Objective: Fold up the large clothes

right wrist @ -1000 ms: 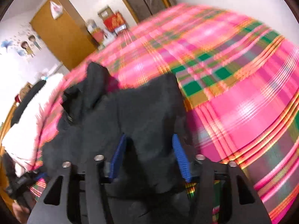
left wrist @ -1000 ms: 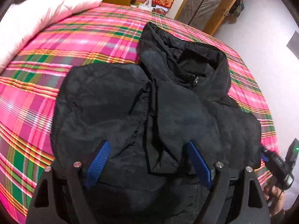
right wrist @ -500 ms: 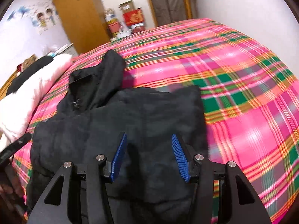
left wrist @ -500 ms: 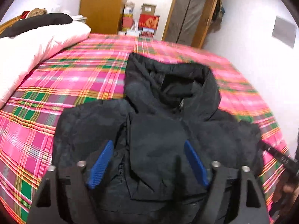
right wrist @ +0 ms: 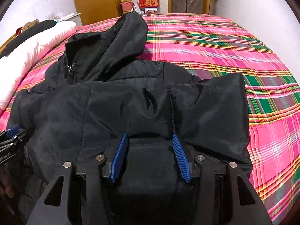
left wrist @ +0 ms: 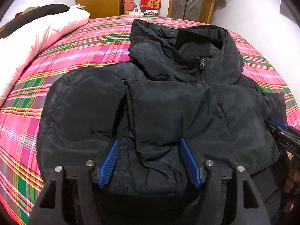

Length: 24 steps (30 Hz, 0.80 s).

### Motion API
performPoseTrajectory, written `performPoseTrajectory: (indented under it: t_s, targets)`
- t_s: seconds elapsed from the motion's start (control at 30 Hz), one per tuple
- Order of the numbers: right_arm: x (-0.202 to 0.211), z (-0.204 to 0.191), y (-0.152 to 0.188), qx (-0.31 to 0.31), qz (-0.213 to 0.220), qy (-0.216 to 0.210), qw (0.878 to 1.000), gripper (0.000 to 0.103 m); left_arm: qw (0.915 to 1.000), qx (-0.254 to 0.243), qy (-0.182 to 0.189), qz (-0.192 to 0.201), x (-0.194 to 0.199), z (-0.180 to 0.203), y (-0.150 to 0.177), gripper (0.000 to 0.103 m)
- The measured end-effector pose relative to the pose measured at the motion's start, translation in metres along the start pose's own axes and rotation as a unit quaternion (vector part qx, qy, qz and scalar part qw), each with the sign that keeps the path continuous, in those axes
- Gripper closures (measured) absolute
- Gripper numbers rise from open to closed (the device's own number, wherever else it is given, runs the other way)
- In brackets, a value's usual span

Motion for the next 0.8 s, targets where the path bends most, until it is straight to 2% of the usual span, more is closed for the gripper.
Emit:
performPoseTrajectory:
  t_s: [0.2, 0.33, 0.47, 0.53, 0.63, 0.7, 0.8]
  targets:
    - [-0.001, -0.001, -0.001, 0.004, -0.008, 0.009, 1.000, 0.052, 0.9996, 0.018, 0.021, 0.005, -0.002, -0.005, -0.002, 0.033]
    - [0.030, 0.008, -0.011, -0.020, -0.002, 0.000, 1.000, 0.052, 0.9990, 0.033, 0.031, -0.001, 0.019, -0.014, -0.009, 0.033]
    - [0.071, 0.019, -0.006, -0.047, 0.039, -0.006, 0.998, 0.052, 0.9977, 0.050, 0.011, 0.045, 0.060, -0.032, -0.017, 0.034]
    - [0.078, 0.023, 0.002, -0.057, 0.044, -0.010, 0.997, 0.052, 0.9969, 0.049, -0.005, 0.061, 0.068, -0.043, -0.018, 0.034]
    - [0.056, 0.026, 0.020, -0.058, 0.003, -0.005, 0.998, 0.052, 0.9975, 0.045, -0.050, 0.021, 0.041, -0.060, -0.010, 0.034]
    - [0.045, 0.025, 0.024, -0.050, -0.010, -0.003, 0.999, 0.052, 0.9971, 0.052, -0.054, -0.012, 0.019, -0.066, 0.000, 0.034]
    - [0.039, 0.021, 0.023, -0.034, -0.015, 0.005, 0.999, 0.052, 0.9968, 0.034, -0.072, -0.006, 0.015, -0.059, 0.002, 0.034]
Point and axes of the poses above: each gripper's, at about its wrist camera, not at the fingertips, and x roughly against the way its jaws point, z to its right, y to its underside, the point moved 5 cm from there along -x, roughly the way its jaws point, and after that the axes turned 2 degrees about -y, right-handed, at the moved point
